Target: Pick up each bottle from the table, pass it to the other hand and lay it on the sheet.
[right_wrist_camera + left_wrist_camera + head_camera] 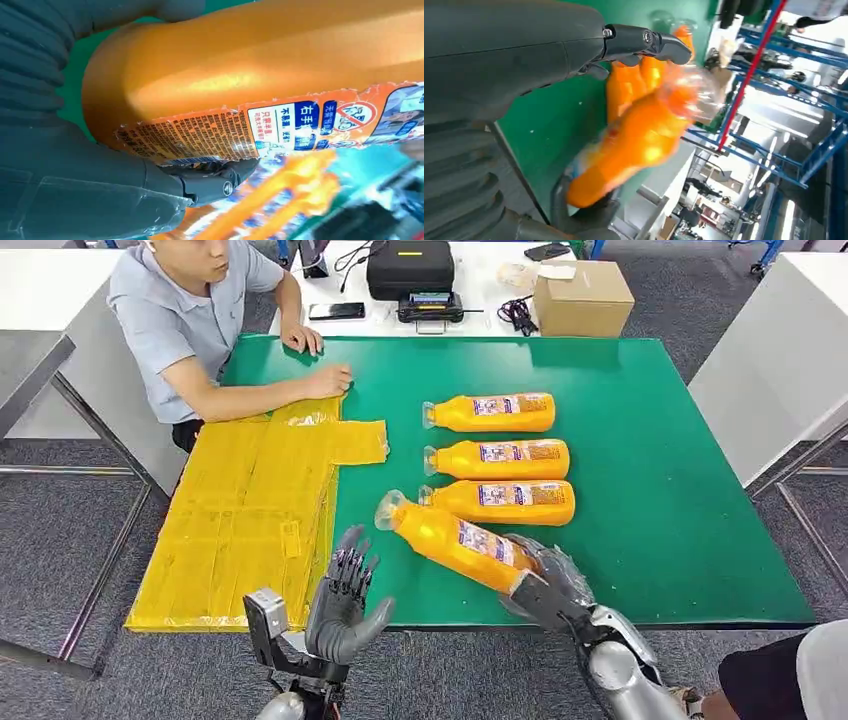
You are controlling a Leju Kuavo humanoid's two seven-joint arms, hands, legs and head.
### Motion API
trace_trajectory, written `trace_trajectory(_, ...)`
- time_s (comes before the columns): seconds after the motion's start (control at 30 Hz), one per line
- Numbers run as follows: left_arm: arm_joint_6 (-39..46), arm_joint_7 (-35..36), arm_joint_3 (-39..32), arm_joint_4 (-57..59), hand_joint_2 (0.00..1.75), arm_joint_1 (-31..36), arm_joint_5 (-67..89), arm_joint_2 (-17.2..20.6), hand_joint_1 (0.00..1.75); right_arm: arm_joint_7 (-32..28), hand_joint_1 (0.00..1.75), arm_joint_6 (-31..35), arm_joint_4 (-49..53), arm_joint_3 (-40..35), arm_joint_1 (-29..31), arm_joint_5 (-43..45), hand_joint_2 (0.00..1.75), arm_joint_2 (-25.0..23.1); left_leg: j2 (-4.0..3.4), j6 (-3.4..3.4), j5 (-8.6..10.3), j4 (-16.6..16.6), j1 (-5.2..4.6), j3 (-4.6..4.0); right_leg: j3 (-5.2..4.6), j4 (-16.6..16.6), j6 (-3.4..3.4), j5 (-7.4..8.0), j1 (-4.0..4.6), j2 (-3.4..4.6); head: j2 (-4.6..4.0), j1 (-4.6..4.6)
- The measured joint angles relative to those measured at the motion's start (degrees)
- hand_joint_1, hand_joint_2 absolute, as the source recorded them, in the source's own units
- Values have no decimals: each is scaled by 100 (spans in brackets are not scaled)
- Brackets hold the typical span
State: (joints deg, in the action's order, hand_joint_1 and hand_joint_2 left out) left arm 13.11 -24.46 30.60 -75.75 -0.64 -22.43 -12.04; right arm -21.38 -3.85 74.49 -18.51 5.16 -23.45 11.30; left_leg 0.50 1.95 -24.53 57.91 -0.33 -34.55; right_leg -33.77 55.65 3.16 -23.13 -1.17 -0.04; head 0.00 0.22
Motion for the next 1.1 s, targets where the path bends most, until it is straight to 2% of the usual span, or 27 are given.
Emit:
trace_trajectory(0.2, -59, 26, -52, 83, 175, 0, -92, -2, 0, -24, 175, -9, 114, -35, 22, 28, 175, -111, 9, 1, 0, 0, -4, -11, -9, 0, 0, 0, -3, -3, 0, 2)
trace_trajectory(0.27, -561, 282, -83, 279, 175, 48, -579, -4, 0, -238, 175, -273, 142, -96, 124, 373, 175, -223, 6, 1, -1, 0, -5, -19, -18, -1, 1, 0, -3, -2, 0, 0)
trace_trajectory(0.33, -673, 46, -94, 572, 175, 240, -465, -7, 0, -361, 175, -354, 114, -247, 242, 686, 175, -426, 6, 0, 0, 0, -1, -19, -19, 1, 0, 0, -1, -2, 0, 0)
trace_trajectory(0.6, -1091, 219, -131, 721, 175, 463, -745, -35, 0, -463, 175, -699, -158, -599, 542, 806, 175, -603, 8, 0, 0, 0, -2, -22, -21, 1, 1, 0, -2, -3, 0, 0)
trace_trajectory(0.87, -927, -184, -203, 966, 175, 783, -441, -118, 0, -476, 175, -887, -435, -1045, 795, 817, 175, -699, 8, 0, 0, 1, -2, -24, -23, 1, 1, 0, -1, -3, 0, 0)
trace_trajectory(1.1, -1495, -184, -393, 1156, 175, 896, -944, -175, 0, -590, 175, -970, -612, -1381, 956, 911, 175, -793, 6, 0, 0, 1, -2, -24, -25, 2, 1, 0, -1, -2, 0, 2)
